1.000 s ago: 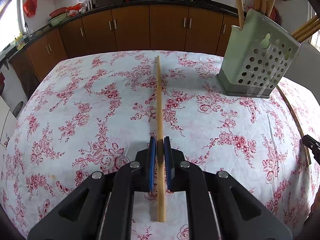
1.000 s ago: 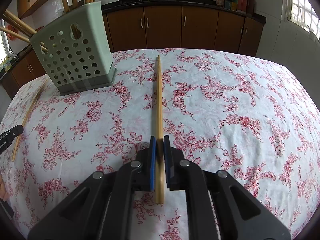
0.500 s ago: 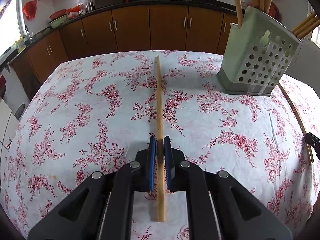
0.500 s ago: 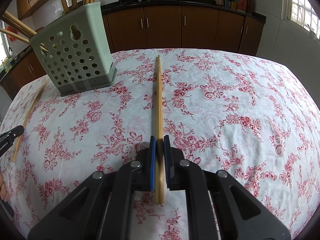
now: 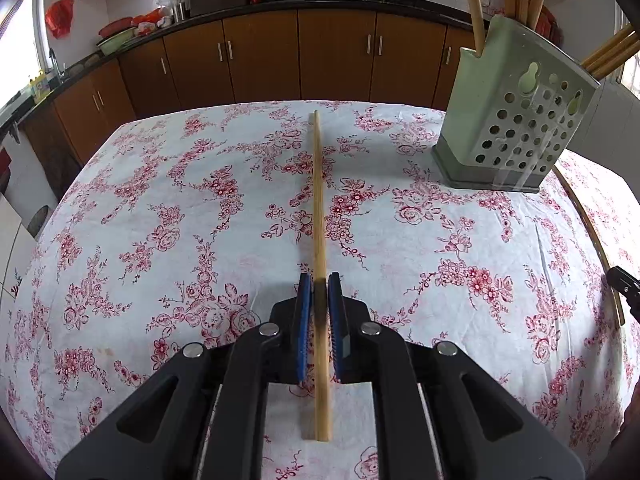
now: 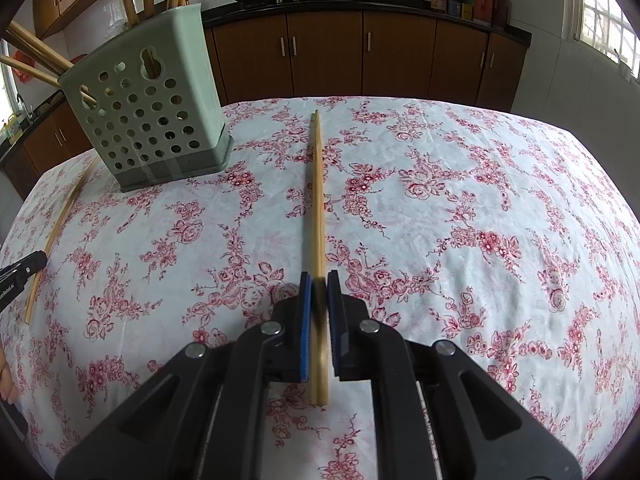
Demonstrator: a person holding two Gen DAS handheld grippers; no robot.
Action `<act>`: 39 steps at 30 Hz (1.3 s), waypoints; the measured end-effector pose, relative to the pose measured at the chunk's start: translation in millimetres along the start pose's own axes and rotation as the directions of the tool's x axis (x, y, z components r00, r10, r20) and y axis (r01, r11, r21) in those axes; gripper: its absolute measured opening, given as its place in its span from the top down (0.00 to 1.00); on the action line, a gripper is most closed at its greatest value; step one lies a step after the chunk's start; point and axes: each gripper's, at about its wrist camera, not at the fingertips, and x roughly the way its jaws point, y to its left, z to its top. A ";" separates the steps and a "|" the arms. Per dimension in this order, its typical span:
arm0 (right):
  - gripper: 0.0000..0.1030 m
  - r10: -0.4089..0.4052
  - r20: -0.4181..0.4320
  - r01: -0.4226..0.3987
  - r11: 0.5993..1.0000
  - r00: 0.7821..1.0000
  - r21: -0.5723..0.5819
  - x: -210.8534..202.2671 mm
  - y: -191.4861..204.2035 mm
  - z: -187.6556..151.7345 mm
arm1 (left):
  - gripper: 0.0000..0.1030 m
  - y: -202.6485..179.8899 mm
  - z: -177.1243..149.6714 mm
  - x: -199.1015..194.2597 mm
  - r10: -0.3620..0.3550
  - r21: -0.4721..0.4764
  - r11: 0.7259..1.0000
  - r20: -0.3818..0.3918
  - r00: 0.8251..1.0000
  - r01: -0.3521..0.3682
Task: Organize utensils
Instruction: 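Grasp the last chopstick with the right tool while the left tool grasps one too, then lift both held chopsticks and carry them over the green utensil holder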
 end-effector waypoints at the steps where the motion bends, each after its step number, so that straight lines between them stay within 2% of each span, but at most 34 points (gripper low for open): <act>1: 0.90 -0.002 0.000 0.002 1.000 1.000 0.000 -1.1 0.0 -1.2 | 0.90 -1.0 -2.6 -2.1 0.008 0.010 1.000 -0.009 1.000 -0.008; 14: 0.92 0.019 -0.002 -0.019 1.000 1.000 -0.012 -19.2 -4.6 -16.7 | 0.93 -3.7 -31.2 -26.5 -0.005 0.024 1.000 -0.024 1.000 0.005; 16: 0.92 0.022 0.025 -0.022 1.000 0.999 -0.012 -29.6 -4.8 -17.3 | 0.93 -0.4 -32.6 -31.8 -0.012 0.017 1.000 -0.036 0.999 0.013; 20: 0.93 0.027 0.121 -0.025 1.000 0.992 -0.016 -65.2 -7.8 -7.2 | 0.93 1.9 -29.8 -60.1 -0.042 0.009 0.999 0.014 0.999 0.042; 24: 0.93 0.039 0.241 -0.036 0.999 0.970 -0.014 -108.1 -11.5 13.0 | 0.93 11.5 -11.0 -98.9 -0.089 -0.003 0.996 0.106 0.990 0.090; 30: 0.93 0.057 0.368 -0.057 0.998 0.928 -0.011 -150.8 -14.5 41.4 | 0.93 26.0 23.2 -146.9 -0.139 -0.046 0.987 0.232 0.963 0.153; 34: 0.93 0.067 0.421 -0.065 0.998 0.905 -0.019 -169.2 -13.2 55.9 | 0.93 29.7 43.3 -165.6 -0.136 -0.058 0.986 0.293 0.946 0.159; 39: 0.93 0.080 0.440 -0.074 0.997 0.894 -0.030 -177.4 -9.9 64.5 | 0.93 32.4 56.7 -173.9 -0.125 -0.070 0.985 0.321 0.939 0.155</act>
